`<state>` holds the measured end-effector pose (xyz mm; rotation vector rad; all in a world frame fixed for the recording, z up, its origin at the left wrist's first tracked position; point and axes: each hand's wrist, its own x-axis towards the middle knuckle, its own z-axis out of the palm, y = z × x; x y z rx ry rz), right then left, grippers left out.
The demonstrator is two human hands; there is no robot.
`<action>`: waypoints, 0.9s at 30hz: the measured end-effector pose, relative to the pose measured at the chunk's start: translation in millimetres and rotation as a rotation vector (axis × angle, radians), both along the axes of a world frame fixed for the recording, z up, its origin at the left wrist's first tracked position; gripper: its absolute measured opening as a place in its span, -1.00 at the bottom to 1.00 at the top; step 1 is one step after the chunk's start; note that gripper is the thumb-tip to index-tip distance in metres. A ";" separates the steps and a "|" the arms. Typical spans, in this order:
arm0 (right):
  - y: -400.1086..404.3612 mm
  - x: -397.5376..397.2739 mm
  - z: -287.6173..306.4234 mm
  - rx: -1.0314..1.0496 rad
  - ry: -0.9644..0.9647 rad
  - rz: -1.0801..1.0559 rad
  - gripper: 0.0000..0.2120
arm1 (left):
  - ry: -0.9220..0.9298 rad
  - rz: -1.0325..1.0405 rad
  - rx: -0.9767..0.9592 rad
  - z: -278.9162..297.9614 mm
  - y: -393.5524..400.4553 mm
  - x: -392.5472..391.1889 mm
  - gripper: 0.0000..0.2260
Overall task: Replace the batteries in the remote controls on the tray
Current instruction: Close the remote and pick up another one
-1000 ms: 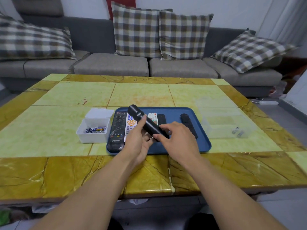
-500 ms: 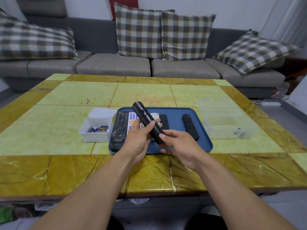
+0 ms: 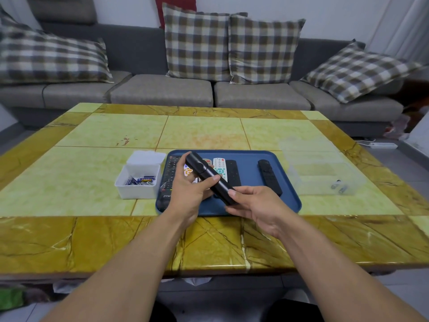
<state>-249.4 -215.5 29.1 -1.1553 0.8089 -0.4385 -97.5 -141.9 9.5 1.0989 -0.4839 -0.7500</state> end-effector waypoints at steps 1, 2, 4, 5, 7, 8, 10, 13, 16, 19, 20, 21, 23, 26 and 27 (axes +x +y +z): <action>-0.4 0.2 1.0 -0.012 0.003 -0.005 -0.81 | 0.008 0.010 0.005 -0.2 0.0 0.3 -0.24; 0.1 0.5 2.6 -0.020 0.003 -0.013 -0.81 | 0.014 0.019 0.011 0.4 0.6 0.6 -0.26; 3.2 1.3 3.7 -0.030 0.006 -0.018 -0.81 | 0.028 0.030 0.015 1.1 1.9 0.7 -0.29; 5.3 1.2 2.8 -0.036 0.015 -0.014 -0.81 | 0.031 0.032 0.017 0.2 2.3 0.7 -0.30; 7.0 0.1 1.6 0.003 0.018 0.019 -0.77 | 0.034 0.021 0.014 -1.0 3.7 0.7 -0.31; 5.6 -2.8 4.5 0.066 -0.012 0.054 -0.72 | 0.053 -0.002 -0.006 0.9 3.1 0.8 -0.31; 2.9 -9.2 10.5 0.253 -0.107 0.180 -0.60 | 0.121 -0.083 -0.051 1.4 3.7 3.4 -0.33; -1.5 -18.7 16.6 0.399 -0.205 0.361 -0.49 | 0.148 -0.212 -0.064 3.9 4.3 3.8 -0.36; -6.7 -20.7 12.9 0.410 -0.216 0.402 -0.54 | 0.064 -0.319 -0.026 5.3 1.7 -0.3 -0.33; -15.0 -21.6 12.6 0.363 -0.223 0.280 -0.74 | -0.325 -0.266 0.151 -0.2 -3.8 -0.4 -0.33; -19.2 -20.3 12.8 0.288 -0.179 0.182 -0.80 | -0.534 -0.202 0.246 -4.1 -6.4 1.1 -0.32; -22.7 -17.9 12.9 0.139 -0.074 0.068 -0.84 | -0.761 -0.138 0.336 -8.4 -9.4 3.8 -0.33; -29.9 -14.6 5.2 -0.338 0.323 -0.170 -0.79 | -1.159 -0.105 0.511 -19.1 -14.5 6.5 -0.39; -36.8 -10.8 -2.4 -0.778 0.717 -0.304 -0.80 | -1.462 -0.224 0.762 -27.4 -21.0 -1.7 -0.37; -38.2 -9.1 -4.0 -0.805 0.755 -0.305 -0.79 | -1.506 -0.253 0.808 -27.3 -22.3 -5.2 -0.35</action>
